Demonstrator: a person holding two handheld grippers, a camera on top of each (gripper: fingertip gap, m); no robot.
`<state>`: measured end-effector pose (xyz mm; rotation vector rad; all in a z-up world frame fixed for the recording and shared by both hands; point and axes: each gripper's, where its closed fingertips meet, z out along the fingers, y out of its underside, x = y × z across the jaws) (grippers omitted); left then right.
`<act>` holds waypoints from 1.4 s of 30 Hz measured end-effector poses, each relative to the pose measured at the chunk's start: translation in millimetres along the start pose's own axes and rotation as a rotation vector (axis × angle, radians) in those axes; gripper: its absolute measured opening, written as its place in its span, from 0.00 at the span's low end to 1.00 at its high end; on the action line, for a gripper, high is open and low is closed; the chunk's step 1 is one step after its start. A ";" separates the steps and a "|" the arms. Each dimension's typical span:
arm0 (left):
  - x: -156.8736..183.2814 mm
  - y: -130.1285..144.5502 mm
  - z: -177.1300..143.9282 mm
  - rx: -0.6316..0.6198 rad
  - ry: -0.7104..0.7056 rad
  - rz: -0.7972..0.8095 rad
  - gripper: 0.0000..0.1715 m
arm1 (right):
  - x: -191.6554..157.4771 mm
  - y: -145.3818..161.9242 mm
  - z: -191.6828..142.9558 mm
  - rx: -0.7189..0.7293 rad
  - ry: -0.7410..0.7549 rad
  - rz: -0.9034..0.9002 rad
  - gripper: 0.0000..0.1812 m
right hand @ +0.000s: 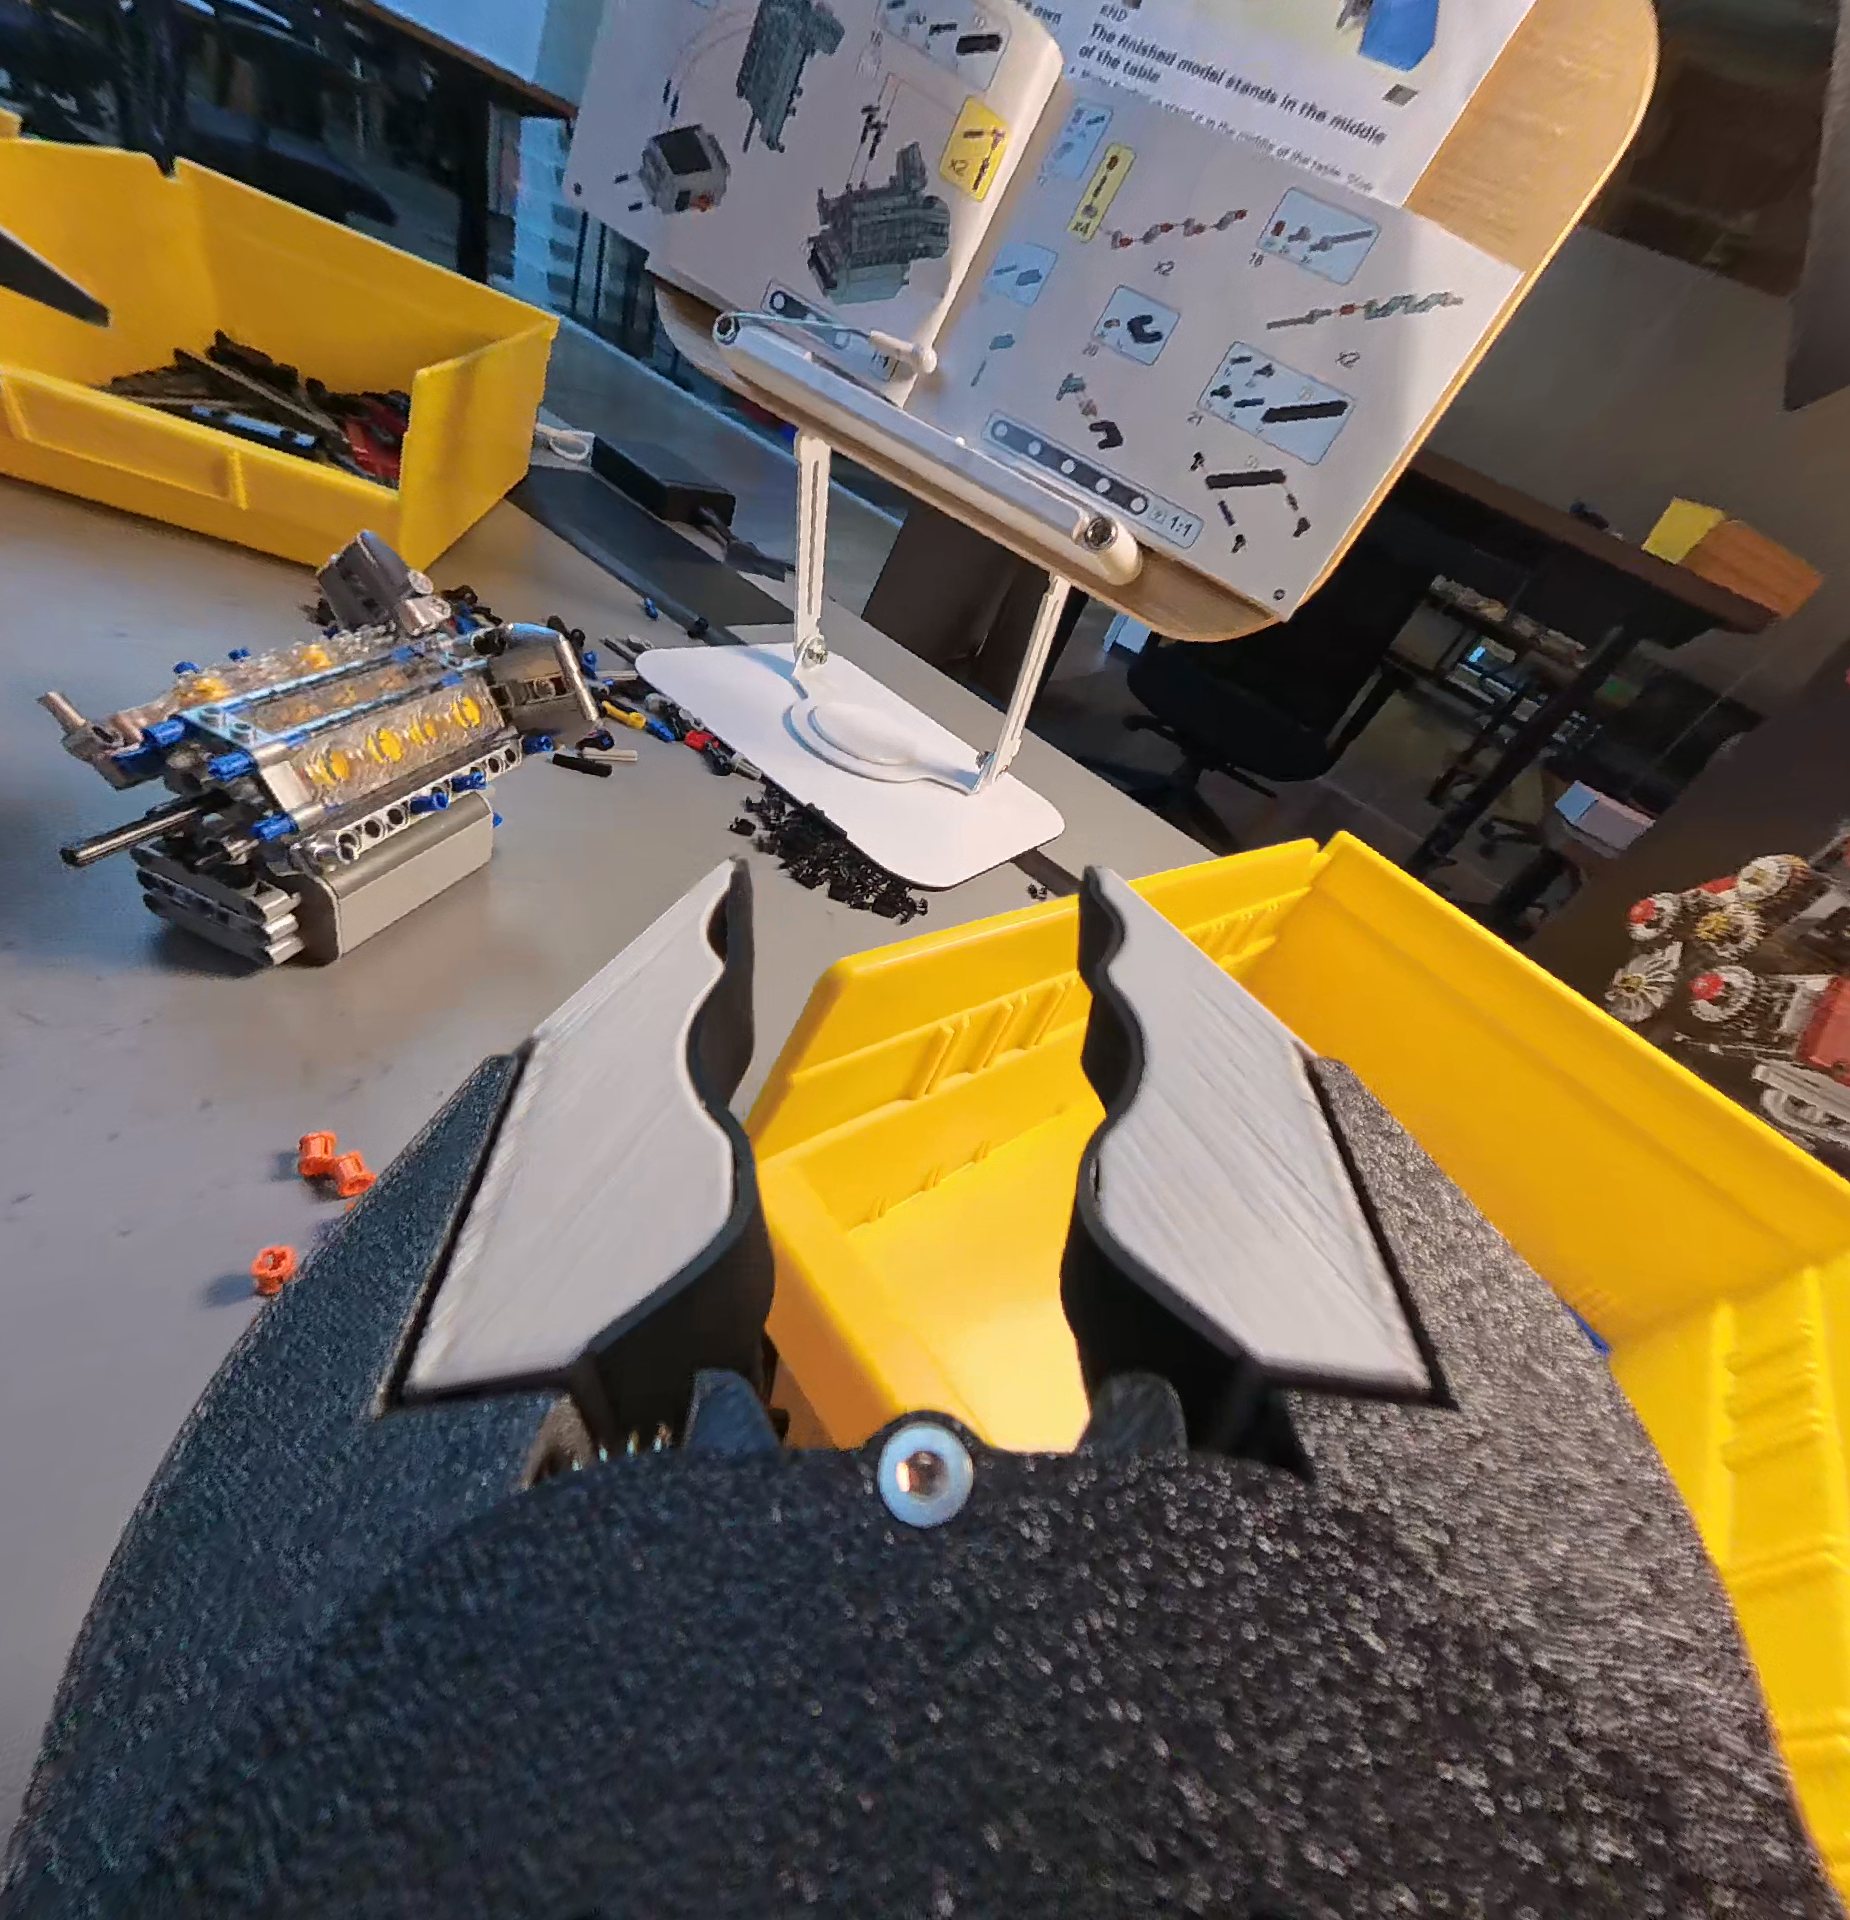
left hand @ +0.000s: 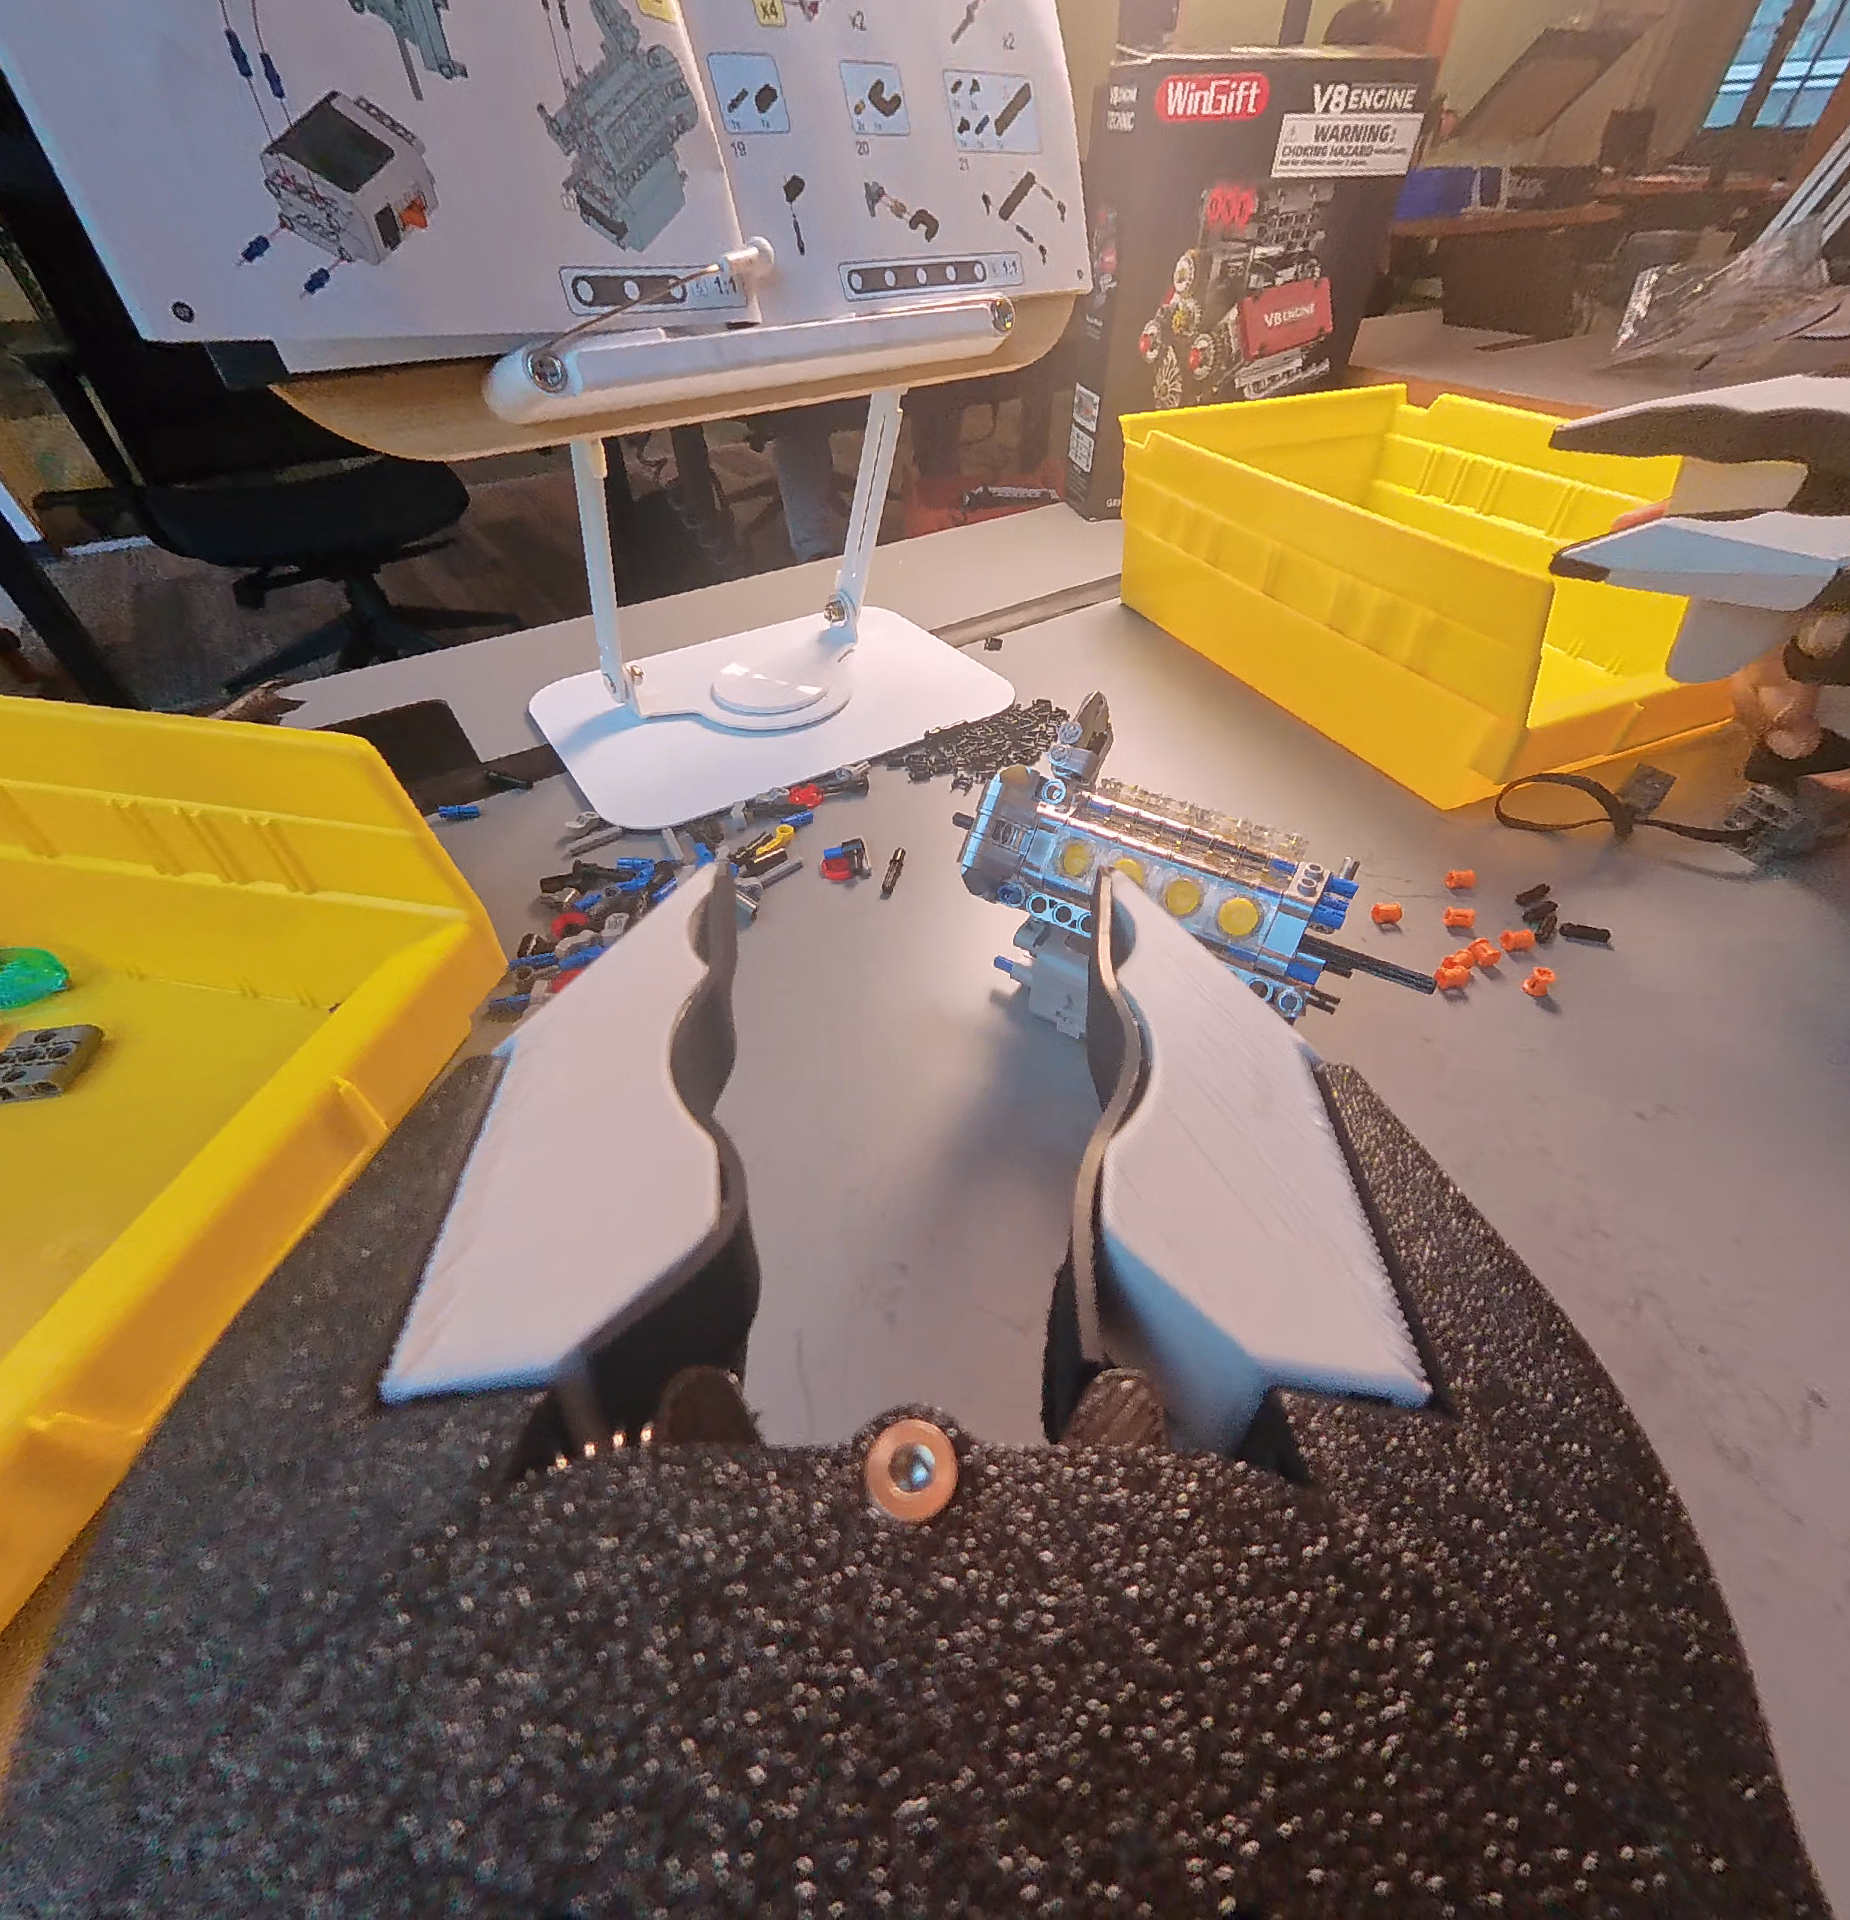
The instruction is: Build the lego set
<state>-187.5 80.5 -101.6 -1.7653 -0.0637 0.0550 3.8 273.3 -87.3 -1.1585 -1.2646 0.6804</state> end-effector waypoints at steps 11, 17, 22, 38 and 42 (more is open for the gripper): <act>-14.3 35.7 12.3 -0.149 -0.036 -0.027 0.40 | -14.1 38.7 -19.6 -0.306 -0.114 -0.294 0.39; -24.1 46.6 15.2 -0.188 -0.057 -0.033 0.39 | -8.2 77.6 -32.3 -0.486 -0.145 -0.354 0.34; -29.3 48.6 15.0 -0.191 -0.063 -0.041 0.38 | -10.5 96.3 -31.9 -0.555 -0.161 -0.402 0.20; -13.5 49.9 17.7 -0.188 -0.007 0.000 0.38 | -0.6 108.2 -26.0 -0.598 -0.076 -0.486 0.24; -5.6 49.3 18.2 -0.184 0.014 0.027 0.37 | -3.5 104.5 -25.4 -0.585 -0.080 -0.528 0.18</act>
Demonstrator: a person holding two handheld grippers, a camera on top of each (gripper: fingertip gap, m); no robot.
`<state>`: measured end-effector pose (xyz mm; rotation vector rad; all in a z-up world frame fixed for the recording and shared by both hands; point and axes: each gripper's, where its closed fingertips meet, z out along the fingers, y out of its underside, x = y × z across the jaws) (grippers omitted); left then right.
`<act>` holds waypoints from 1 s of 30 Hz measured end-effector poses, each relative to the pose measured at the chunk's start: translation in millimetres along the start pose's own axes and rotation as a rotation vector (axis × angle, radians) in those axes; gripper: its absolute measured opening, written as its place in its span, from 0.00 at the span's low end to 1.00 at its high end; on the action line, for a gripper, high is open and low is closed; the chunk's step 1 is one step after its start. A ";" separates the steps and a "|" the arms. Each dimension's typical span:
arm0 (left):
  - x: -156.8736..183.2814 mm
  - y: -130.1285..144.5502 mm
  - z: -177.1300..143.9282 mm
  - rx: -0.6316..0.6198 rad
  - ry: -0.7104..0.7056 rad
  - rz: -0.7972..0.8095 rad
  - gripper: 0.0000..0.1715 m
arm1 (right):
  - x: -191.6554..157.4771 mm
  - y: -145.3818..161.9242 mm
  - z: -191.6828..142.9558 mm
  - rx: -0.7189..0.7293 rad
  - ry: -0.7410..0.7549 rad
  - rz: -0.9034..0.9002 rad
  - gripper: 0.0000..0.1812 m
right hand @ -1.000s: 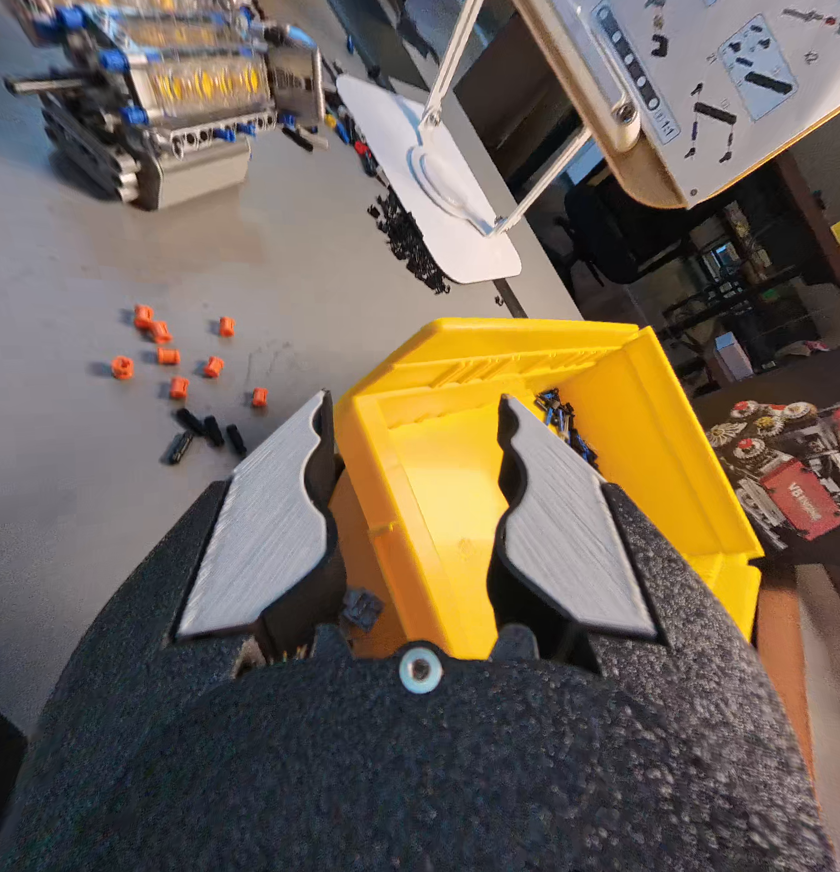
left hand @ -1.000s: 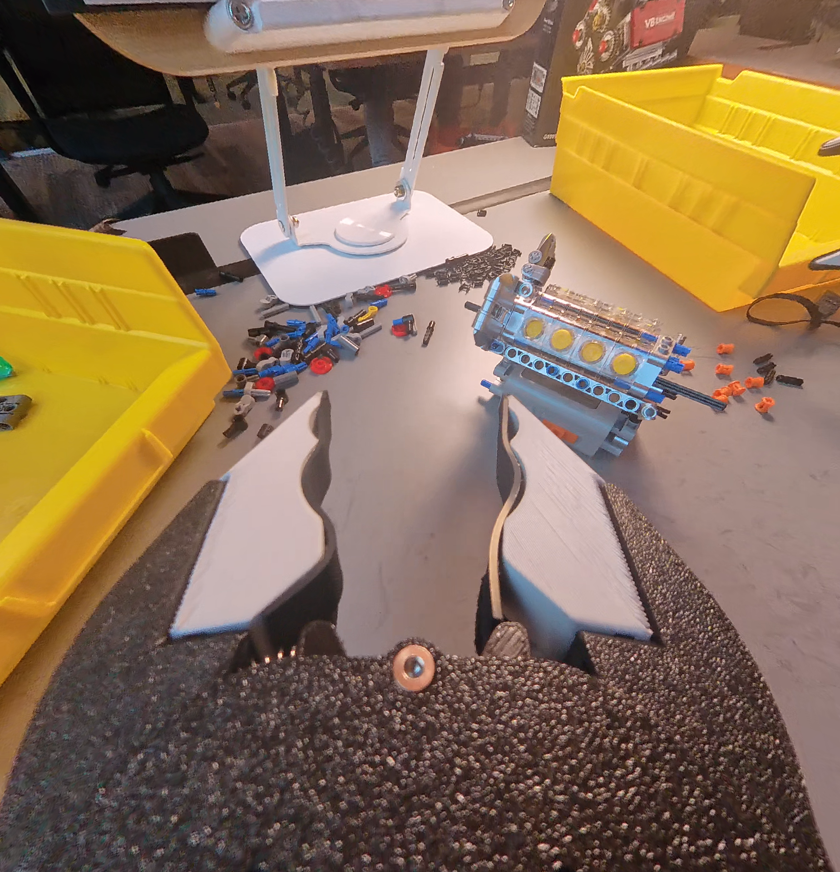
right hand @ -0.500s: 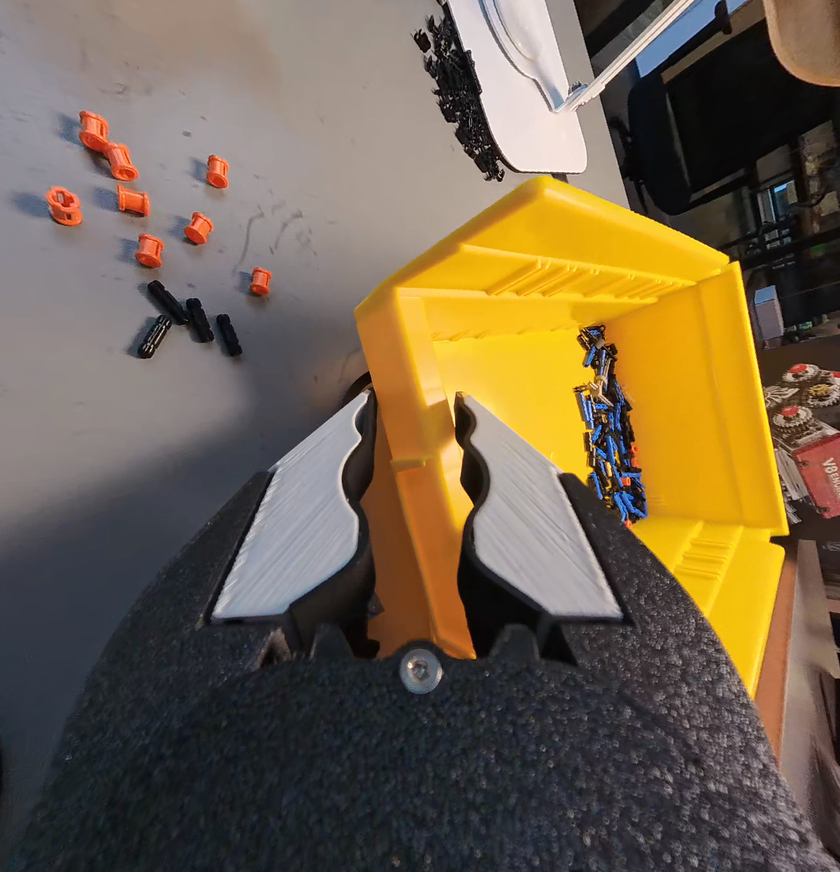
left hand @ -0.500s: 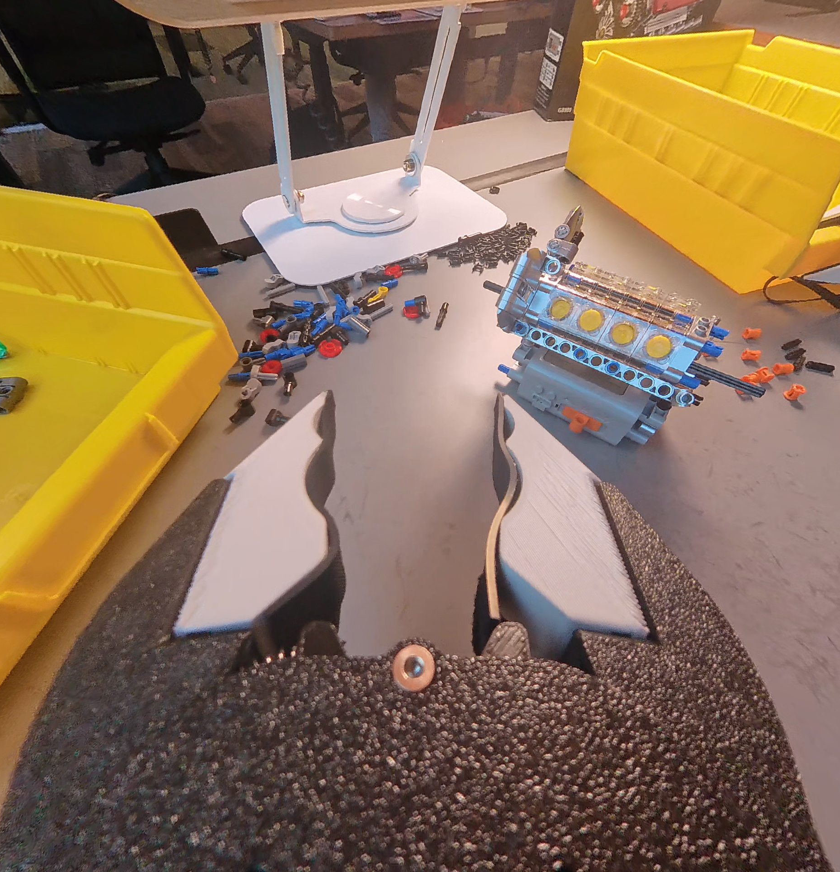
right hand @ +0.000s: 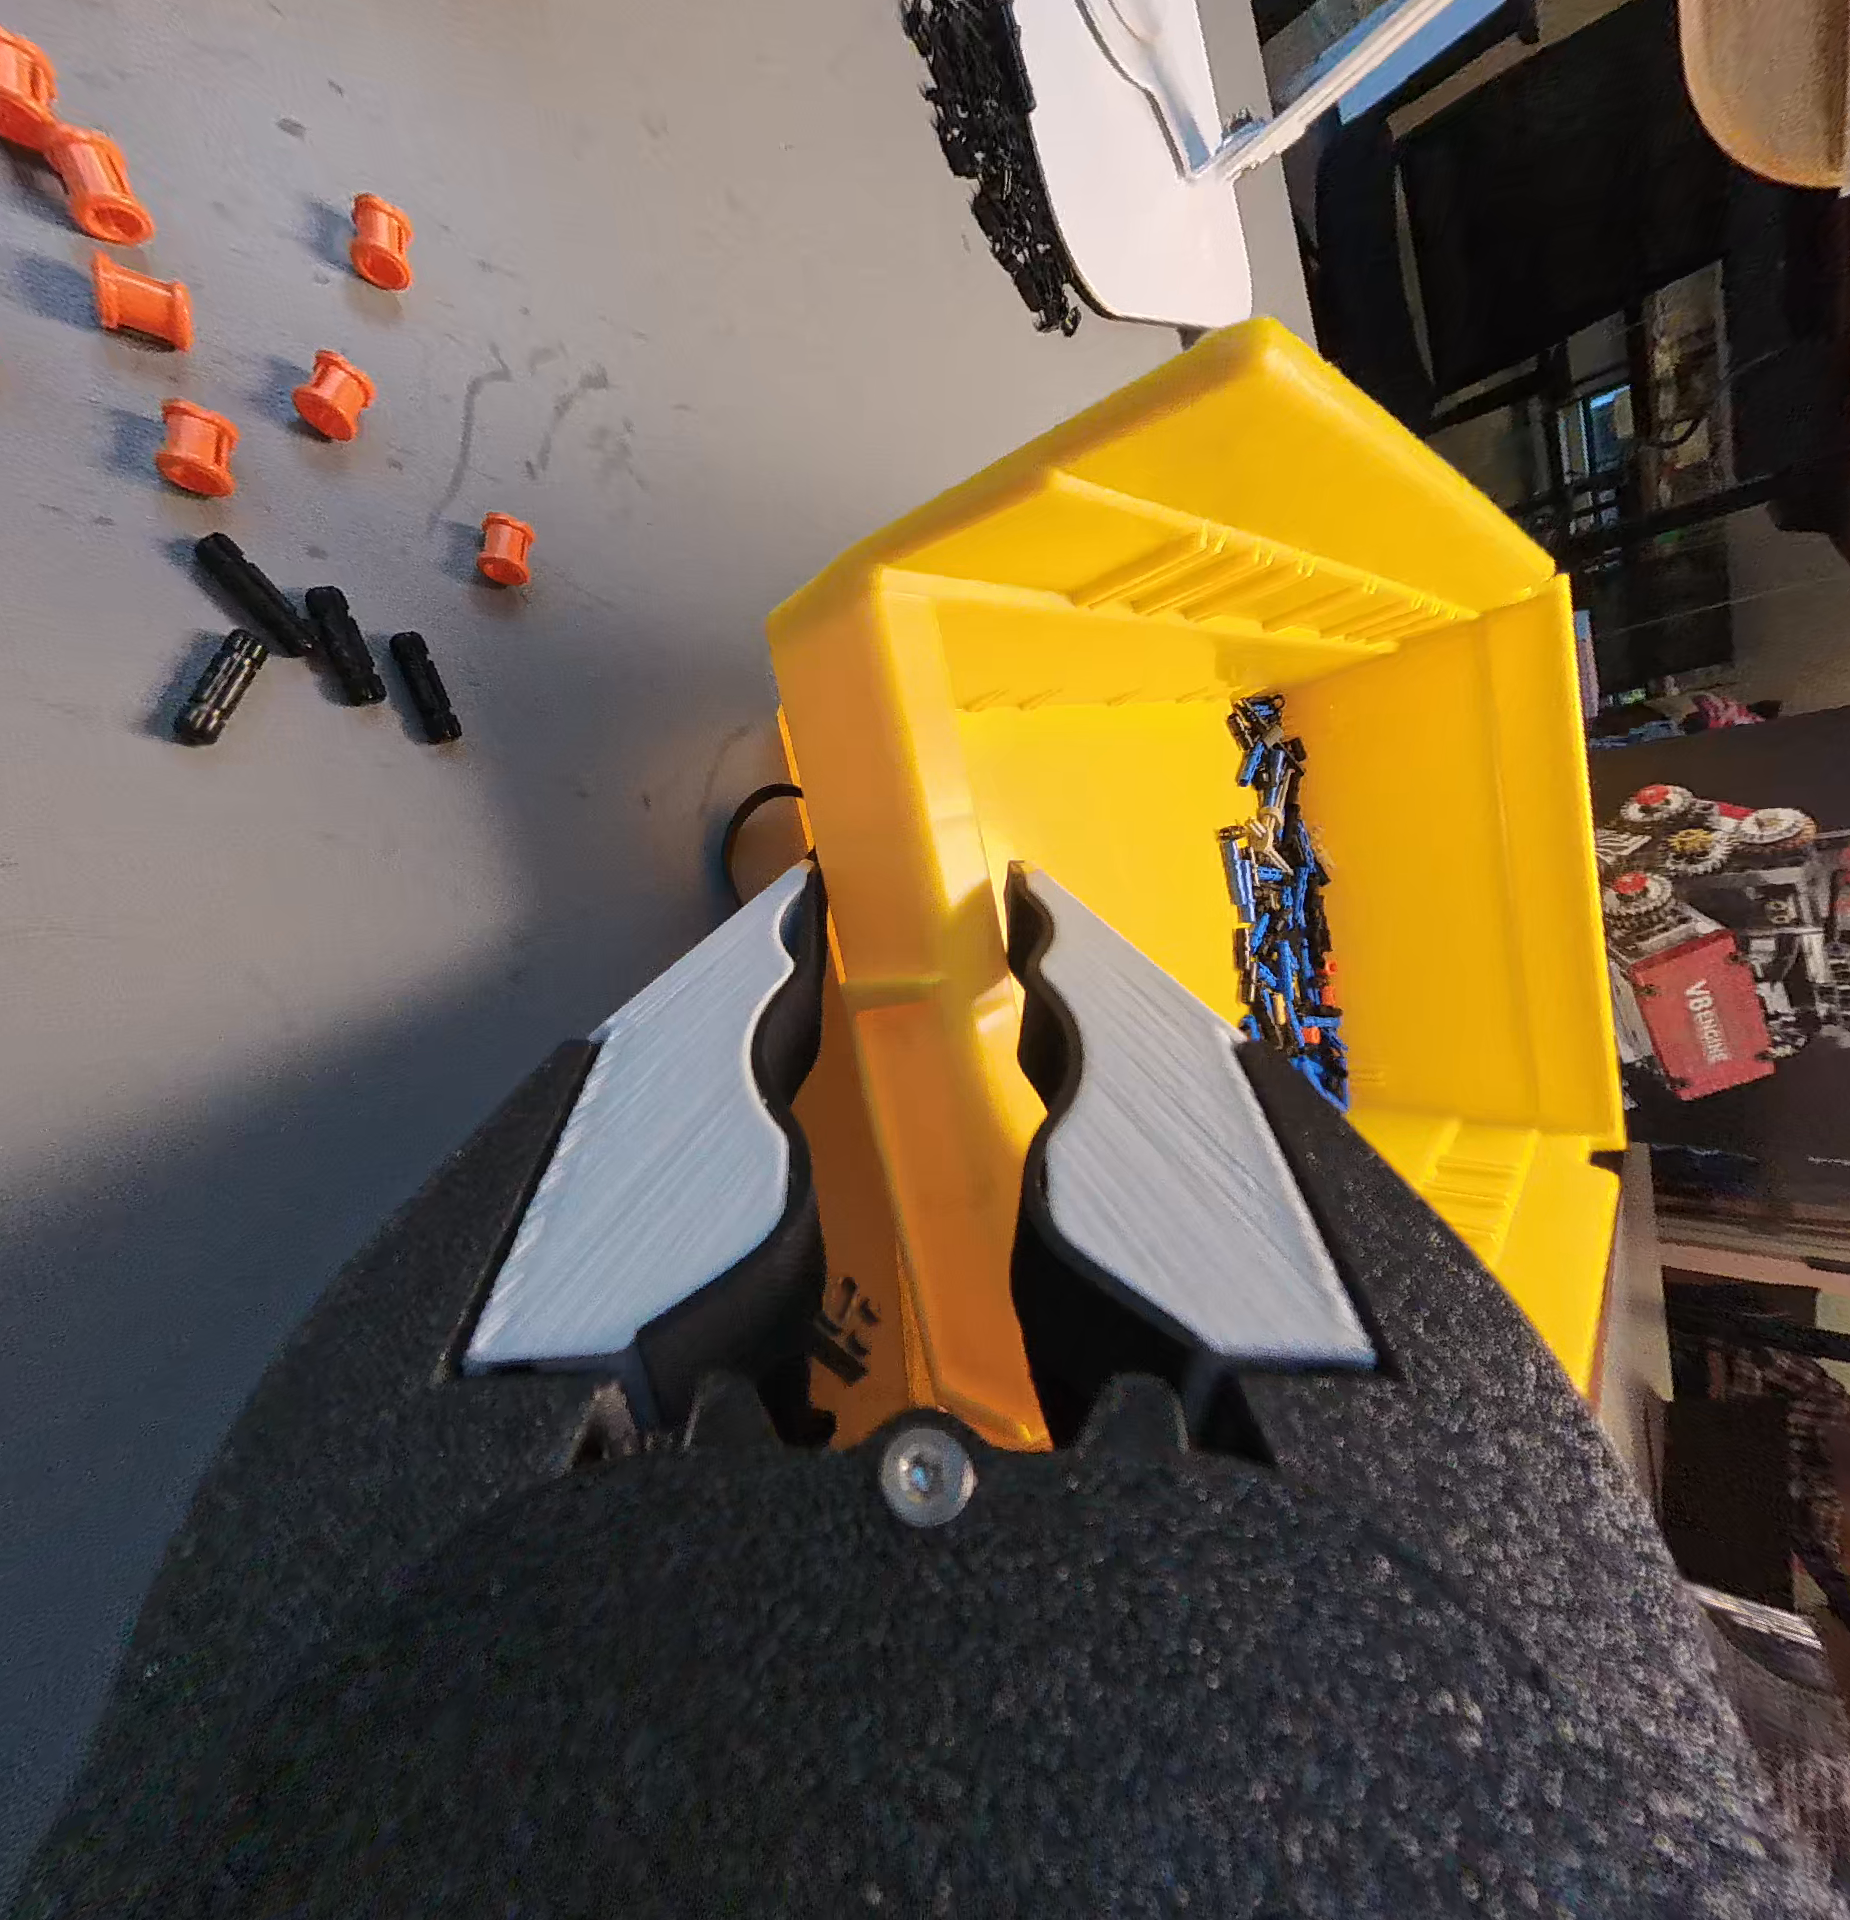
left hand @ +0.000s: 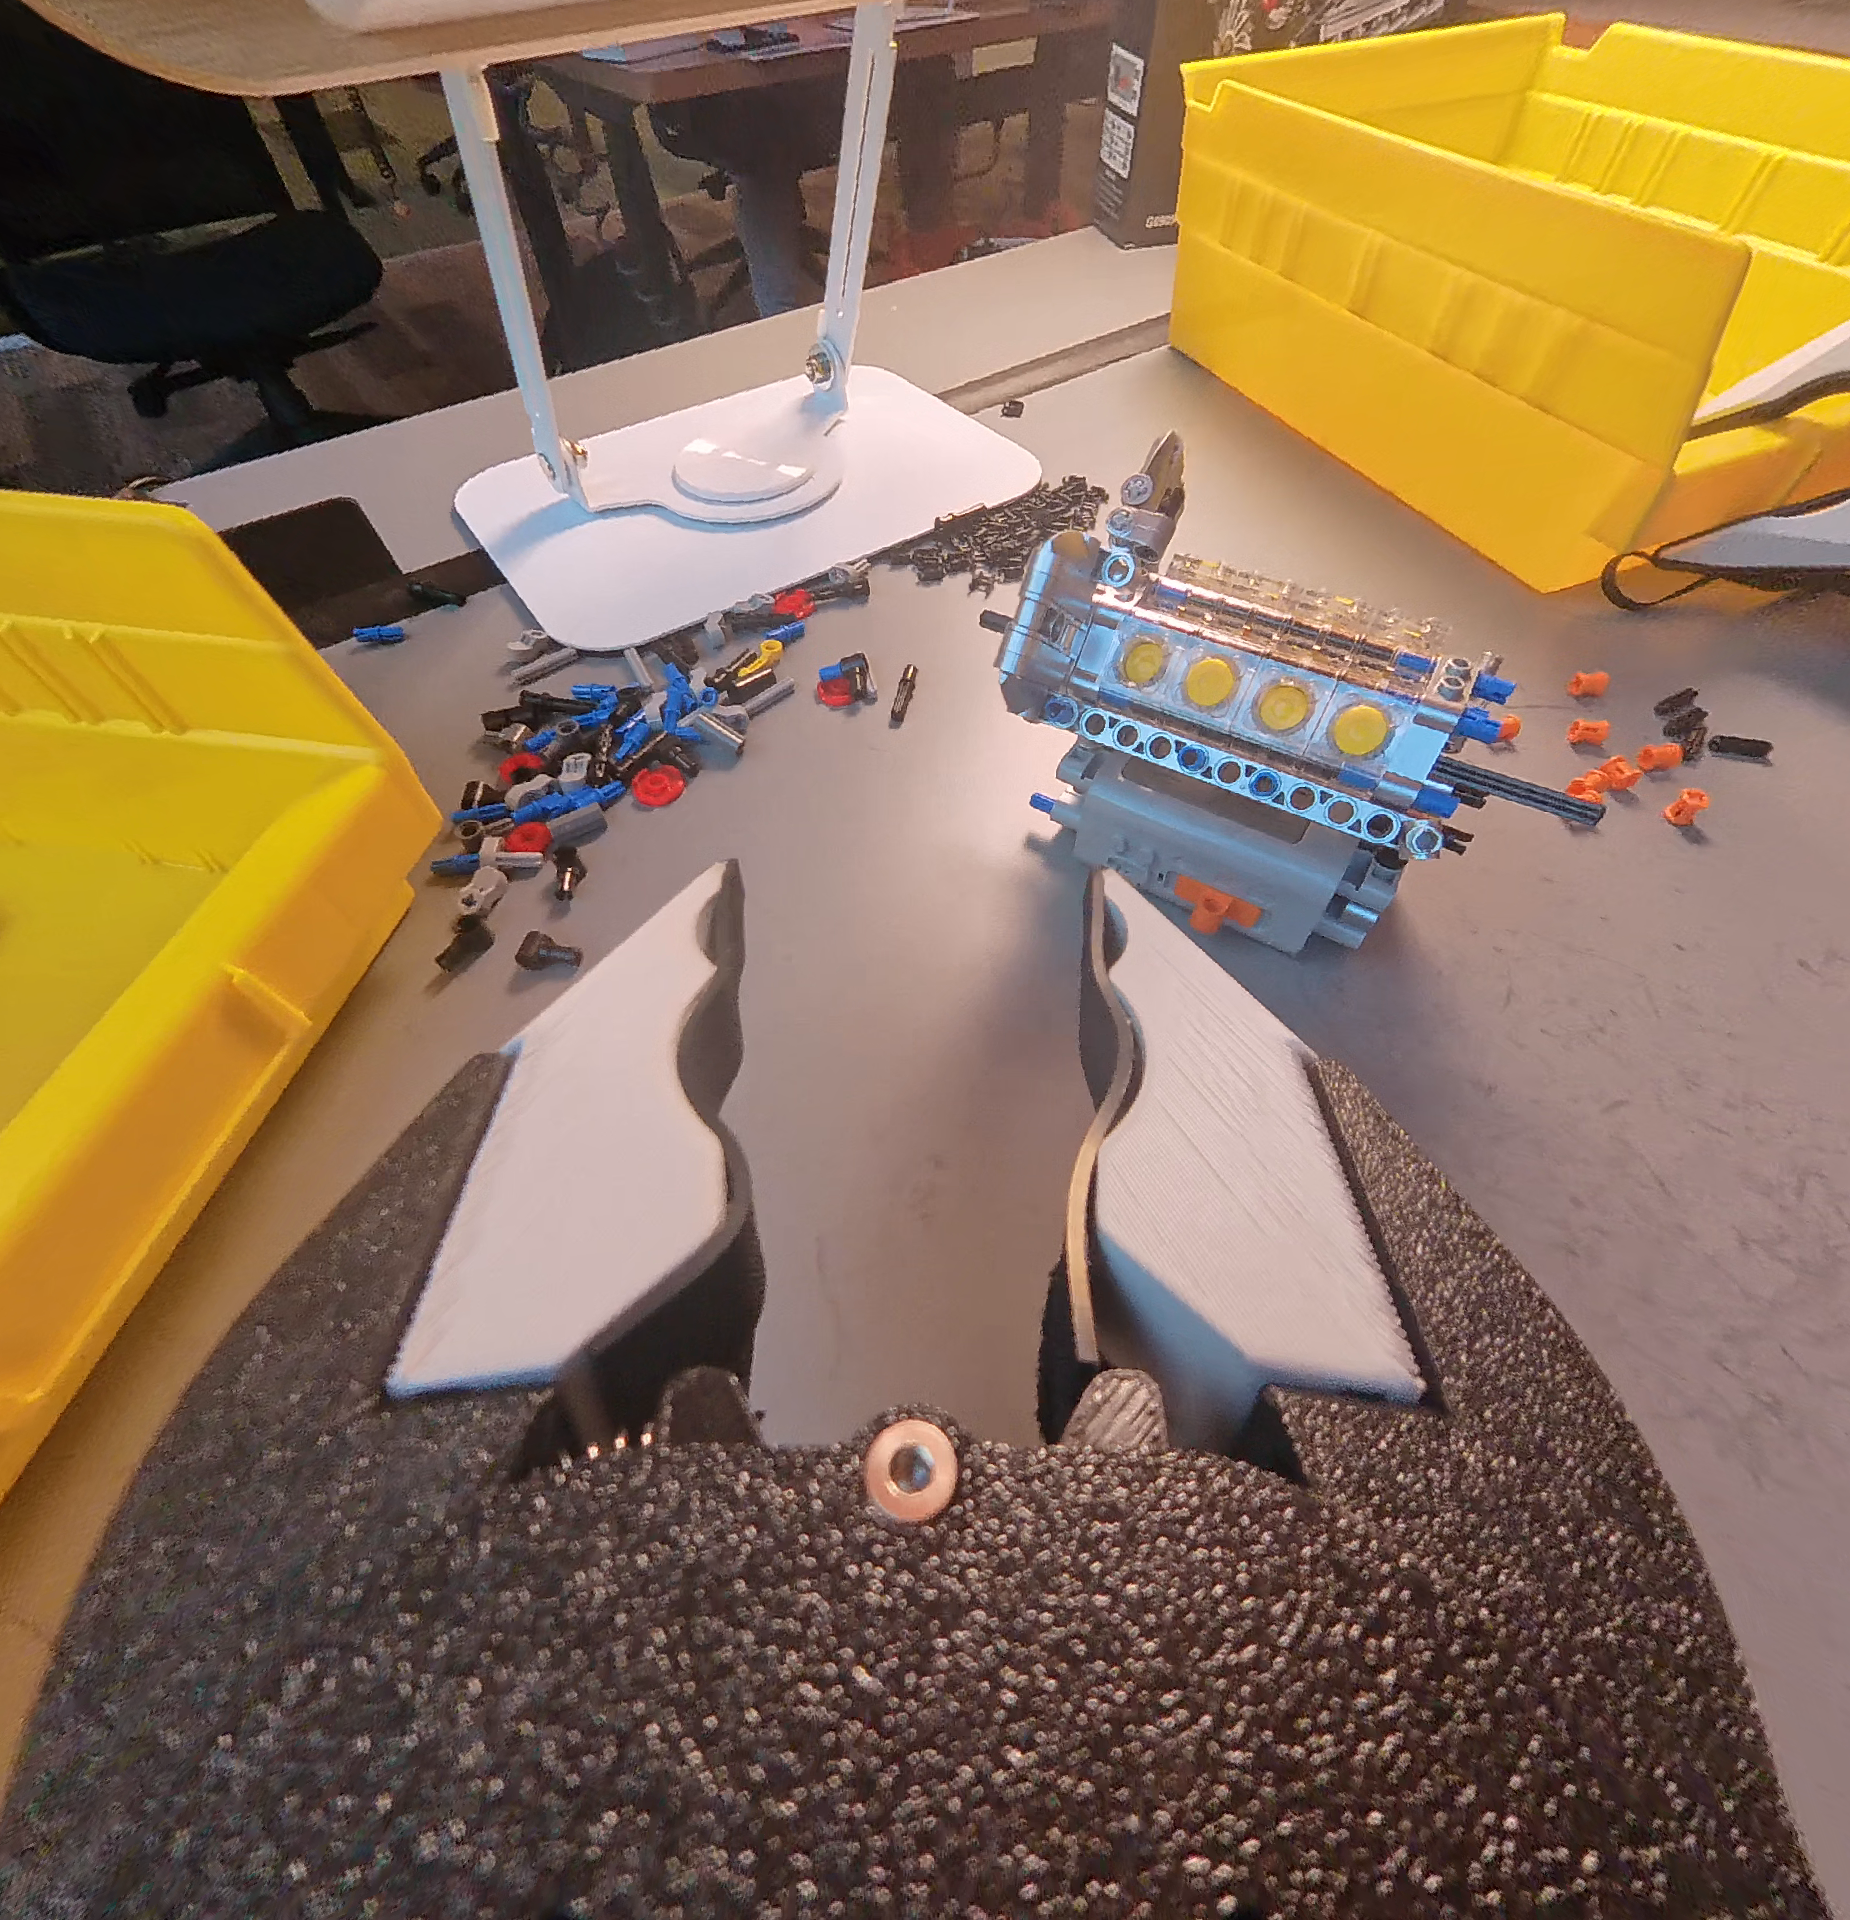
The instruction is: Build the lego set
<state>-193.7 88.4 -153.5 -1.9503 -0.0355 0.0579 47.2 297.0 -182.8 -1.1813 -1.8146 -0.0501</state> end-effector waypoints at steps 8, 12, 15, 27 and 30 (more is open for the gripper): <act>11.4 -2.0 0.2 0.011 0.023 0.031 0.36 | -4.6 -16.6 -14.0 0.093 -0.082 0.082 0.16; 15.8 -3.3 -0.3 0.016 0.031 0.032 0.35 | 31.9 -44.8 -48.0 0.294 -0.054 0.307 0.23; 20.5 -6.8 -1.6 0.027 0.044 0.029 0.35 | 106.0 -11.4 -80.3 0.264 0.199 0.555 0.24; 39.1 -19.9 -12.5 0.062 0.095 0.059 0.31 | 50.7 108.8 -49.7 -0.186 -0.025 1.056 0.30; 49.5 -18.9 -11.7 0.056 0.138 0.070 0.31 | 54.5 124.1 -53.8 -0.199 0.092 1.011 0.07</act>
